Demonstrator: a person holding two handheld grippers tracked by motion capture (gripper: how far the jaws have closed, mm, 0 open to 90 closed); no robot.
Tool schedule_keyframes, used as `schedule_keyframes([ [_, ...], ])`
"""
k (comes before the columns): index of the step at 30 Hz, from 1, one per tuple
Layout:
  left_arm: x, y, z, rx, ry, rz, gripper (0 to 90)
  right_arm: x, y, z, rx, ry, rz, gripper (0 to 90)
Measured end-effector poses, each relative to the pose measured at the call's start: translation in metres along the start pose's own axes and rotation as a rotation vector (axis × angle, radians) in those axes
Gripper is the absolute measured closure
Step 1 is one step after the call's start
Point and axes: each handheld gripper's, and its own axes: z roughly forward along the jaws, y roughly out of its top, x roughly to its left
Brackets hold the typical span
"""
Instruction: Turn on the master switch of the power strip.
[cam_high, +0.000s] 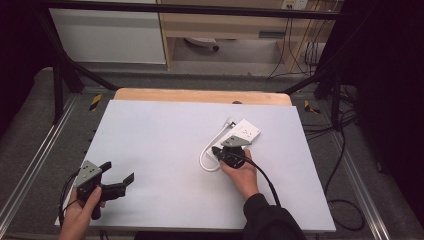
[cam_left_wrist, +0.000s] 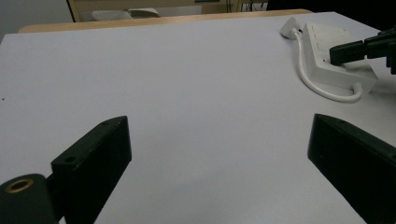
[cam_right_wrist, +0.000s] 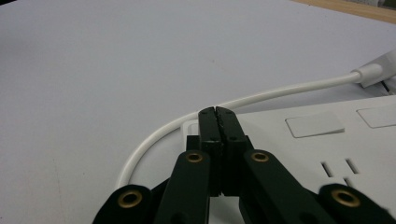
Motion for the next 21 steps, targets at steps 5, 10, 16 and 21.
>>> schedule_keyframes([
  [5,0.0003,-0.0001,0.0,-0.001,0.002,0.0,6.2,-0.0007,-0.0003,0.0002,-0.001,0.004,0.002,90.0],
  [10,0.0001,-0.0001,0.0,0.0,0.001,0.0,6.2,-0.0008,-0.0002,0.0002,0.0,0.005,0.004,90.0],
  [16,0.0002,-0.0001,0.0001,0.001,0.001,0.0,6.2,-0.0012,-0.0001,0.0003,0.002,0.007,0.008,90.0],
  [21,0.0002,-0.0001,0.0001,0.001,0.002,0.001,6.2,-0.0012,-0.0001,0.0004,0.004,0.006,0.008,90.0],
])
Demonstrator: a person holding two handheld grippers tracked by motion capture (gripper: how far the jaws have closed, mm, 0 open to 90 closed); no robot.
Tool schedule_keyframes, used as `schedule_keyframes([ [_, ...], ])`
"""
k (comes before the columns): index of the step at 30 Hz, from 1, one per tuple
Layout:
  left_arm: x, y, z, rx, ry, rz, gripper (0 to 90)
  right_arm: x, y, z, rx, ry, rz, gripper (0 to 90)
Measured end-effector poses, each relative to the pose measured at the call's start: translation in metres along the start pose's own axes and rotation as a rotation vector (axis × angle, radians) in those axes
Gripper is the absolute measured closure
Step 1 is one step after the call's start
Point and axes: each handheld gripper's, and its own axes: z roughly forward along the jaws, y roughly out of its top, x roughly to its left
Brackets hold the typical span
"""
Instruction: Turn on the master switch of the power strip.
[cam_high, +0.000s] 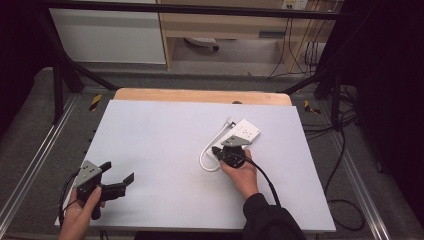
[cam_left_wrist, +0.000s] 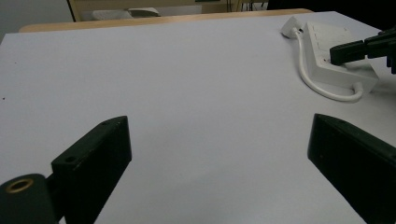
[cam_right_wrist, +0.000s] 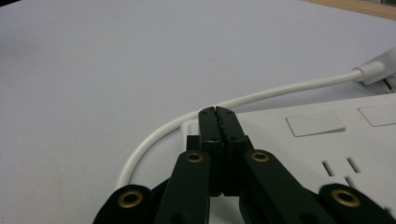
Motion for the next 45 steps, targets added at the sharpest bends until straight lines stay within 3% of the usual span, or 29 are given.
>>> schedule_keyframes([
  [45,0.0007,-0.0003,0.0005,0.006,-0.003,-0.004,6.3,0.0013,0.0031,0.0002,0.019,-0.007,-0.013,90.0],
])
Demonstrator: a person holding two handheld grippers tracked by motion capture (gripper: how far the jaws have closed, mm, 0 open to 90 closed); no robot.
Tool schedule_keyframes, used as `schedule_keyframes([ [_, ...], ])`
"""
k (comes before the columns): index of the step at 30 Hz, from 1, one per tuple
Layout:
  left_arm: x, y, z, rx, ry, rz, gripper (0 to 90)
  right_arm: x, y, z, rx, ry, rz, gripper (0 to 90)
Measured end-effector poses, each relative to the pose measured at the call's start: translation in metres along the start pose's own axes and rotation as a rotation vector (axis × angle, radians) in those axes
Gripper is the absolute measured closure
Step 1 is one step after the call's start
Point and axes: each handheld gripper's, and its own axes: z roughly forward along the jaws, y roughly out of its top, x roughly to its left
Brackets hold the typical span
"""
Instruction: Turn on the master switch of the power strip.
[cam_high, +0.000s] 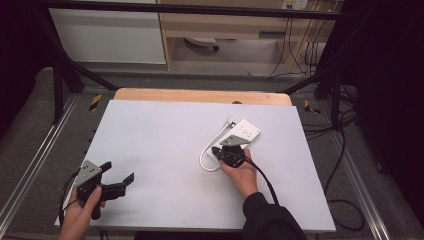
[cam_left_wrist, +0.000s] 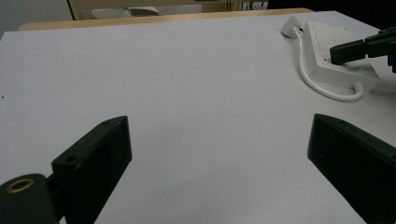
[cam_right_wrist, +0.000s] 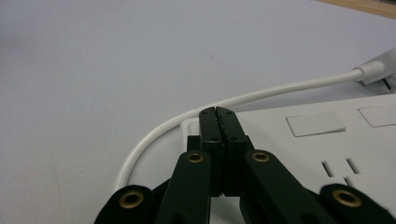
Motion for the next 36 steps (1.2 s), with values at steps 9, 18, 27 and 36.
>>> schedule_keyframes([
  [9,0.0,0.0,0.0,-0.009,0.001,-0.001,6.2,-0.002,0.003,-0.008,-0.016,-0.004,-0.001,90.0],
  [18,0.0,0.0,-0.001,-0.01,0.003,-0.004,6.3,-0.004,0.006,-0.014,-0.034,-0.01,0.048,80.9],
  [27,0.0,0.0,-0.001,-0.011,0.0,-0.001,6.1,-0.007,0.009,-0.019,-0.038,-0.015,0.082,55.2],
  [36,0.001,0.0,-0.002,-0.011,0.002,-0.003,5.9,-0.015,0.011,-0.021,-0.011,-0.034,0.155,22.8],
])
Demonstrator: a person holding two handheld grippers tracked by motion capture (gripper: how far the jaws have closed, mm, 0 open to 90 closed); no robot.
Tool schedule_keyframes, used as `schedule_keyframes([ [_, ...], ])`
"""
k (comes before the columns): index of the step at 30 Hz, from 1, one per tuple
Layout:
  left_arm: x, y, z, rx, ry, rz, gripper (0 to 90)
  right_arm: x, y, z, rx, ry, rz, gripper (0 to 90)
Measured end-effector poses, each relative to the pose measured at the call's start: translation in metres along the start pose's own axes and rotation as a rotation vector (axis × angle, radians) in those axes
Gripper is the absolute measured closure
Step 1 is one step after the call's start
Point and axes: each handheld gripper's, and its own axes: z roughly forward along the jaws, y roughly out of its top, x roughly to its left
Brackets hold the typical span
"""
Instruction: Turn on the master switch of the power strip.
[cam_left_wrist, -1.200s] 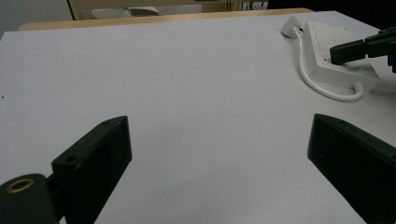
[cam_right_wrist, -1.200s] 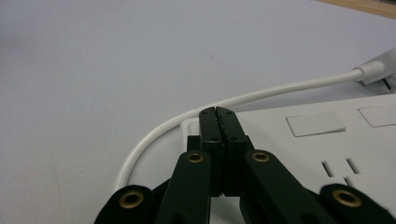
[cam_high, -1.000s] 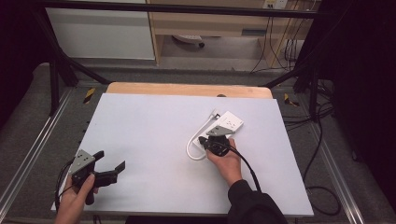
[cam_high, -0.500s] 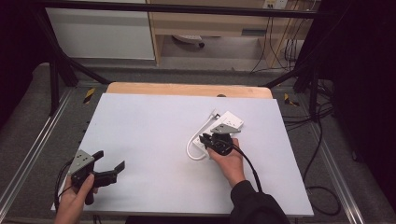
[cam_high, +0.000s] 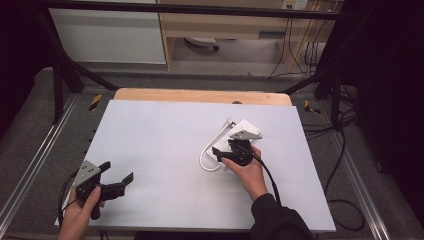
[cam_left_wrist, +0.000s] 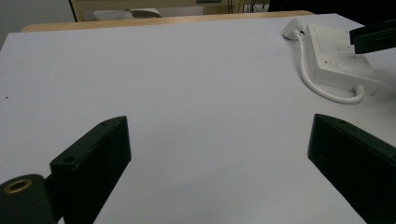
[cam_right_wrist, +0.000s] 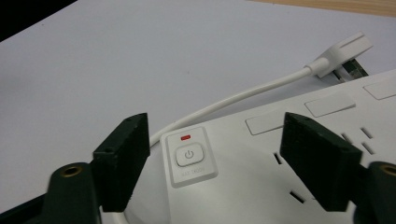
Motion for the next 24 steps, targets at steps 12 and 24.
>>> schedule_keyframes([
  [12,-0.001,0.0,0.0,0.005,-0.003,0.003,5.8,-0.005,0.004,-0.01,-0.01,-0.041,-0.013,5.5],
  [24,0.001,-0.001,0.0,0.013,0.012,-0.007,6.2,-0.012,0.007,-0.019,-0.015,-0.048,-0.007,7.2],
])
